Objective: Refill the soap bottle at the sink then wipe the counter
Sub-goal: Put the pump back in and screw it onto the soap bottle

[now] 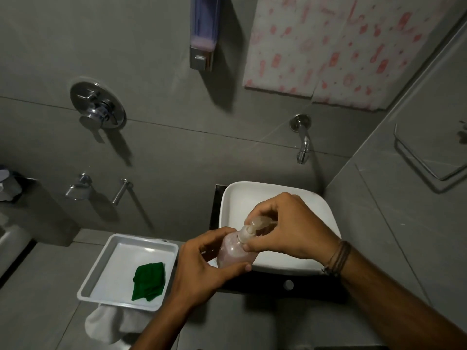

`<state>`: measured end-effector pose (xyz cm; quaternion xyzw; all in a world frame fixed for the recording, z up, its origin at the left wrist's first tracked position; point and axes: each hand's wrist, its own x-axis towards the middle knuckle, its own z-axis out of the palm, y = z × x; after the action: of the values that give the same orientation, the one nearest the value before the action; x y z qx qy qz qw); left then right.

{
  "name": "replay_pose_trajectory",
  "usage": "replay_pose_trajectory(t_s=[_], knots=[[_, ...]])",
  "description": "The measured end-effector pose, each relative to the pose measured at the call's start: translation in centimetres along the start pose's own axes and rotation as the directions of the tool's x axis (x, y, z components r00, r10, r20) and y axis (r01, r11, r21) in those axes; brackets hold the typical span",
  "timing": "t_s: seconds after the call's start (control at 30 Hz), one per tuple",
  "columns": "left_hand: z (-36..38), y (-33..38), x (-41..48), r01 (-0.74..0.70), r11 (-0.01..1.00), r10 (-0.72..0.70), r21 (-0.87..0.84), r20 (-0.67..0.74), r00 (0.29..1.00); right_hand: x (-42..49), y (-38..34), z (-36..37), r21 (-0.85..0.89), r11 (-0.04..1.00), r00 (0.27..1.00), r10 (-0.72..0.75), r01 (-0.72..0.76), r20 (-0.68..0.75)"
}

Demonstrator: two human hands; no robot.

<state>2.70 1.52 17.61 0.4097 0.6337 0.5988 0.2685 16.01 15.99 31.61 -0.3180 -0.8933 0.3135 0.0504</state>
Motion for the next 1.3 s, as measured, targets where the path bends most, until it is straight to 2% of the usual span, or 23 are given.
replay_pose_trajectory(t_s=[0.1,0.23,0.33,0.43,0.57,0.73,0.83,1.0,1.1,1.3], knots=[[-0.2,0.1,0.1,0.007,1.000,-0.007,0.005,-0.006,1.000,-0.3,1.5,1.3,0.251,0.966,0.998,-0.042,0.055,-0.055],[0.0,0.4,0.3,0.013,1.000,-0.013,-0.004,-0.009,1.000,-0.6,2.3,3.1,0.528,0.839,0.991,-0.112,0.130,-0.067],[0.1,0.3,0.3,0.028,1.000,-0.029,-0.013,-0.013,1.000,-0.9,2.2,4.5,0.624,0.766,0.982,-0.044,0.152,-0.186],[0.2,0.4,0.2,0.044,0.999,-0.044,-0.011,-0.017,0.999,-1.1,2.0,5.5,0.643,0.752,0.960,0.053,0.143,-0.274],[0.1,0.5,0.1,0.054,0.999,-0.054,-0.006,-0.008,0.998,-1.0,1.9,6.1,0.622,0.774,0.954,0.087,0.117,-0.286],[-0.3,0.7,0.1,0.038,0.999,-0.039,0.015,0.002,0.999,-0.8,1.8,4.4,0.610,0.788,0.995,-0.033,0.085,-0.096],[-0.3,0.8,-0.1,0.039,0.999,-0.040,0.019,0.031,0.999,-1.0,1.8,3.4,0.571,0.817,0.997,-0.057,0.081,-0.060],[-0.1,1.2,-0.4,-0.018,0.998,0.018,0.058,0.009,1.000,-1.7,1.4,3.9,0.358,0.928,0.979,-0.029,0.102,-0.204],[0.1,1.0,-0.5,0.009,1.000,-0.009,0.021,-0.004,1.000,-1.8,1.5,4.6,0.406,0.909,0.967,0.008,0.099,-0.253],[0.0,0.8,-0.4,0.033,0.999,-0.033,0.013,-0.011,0.999,-1.9,1.9,5.7,0.540,0.837,0.967,0.060,0.087,-0.248]])
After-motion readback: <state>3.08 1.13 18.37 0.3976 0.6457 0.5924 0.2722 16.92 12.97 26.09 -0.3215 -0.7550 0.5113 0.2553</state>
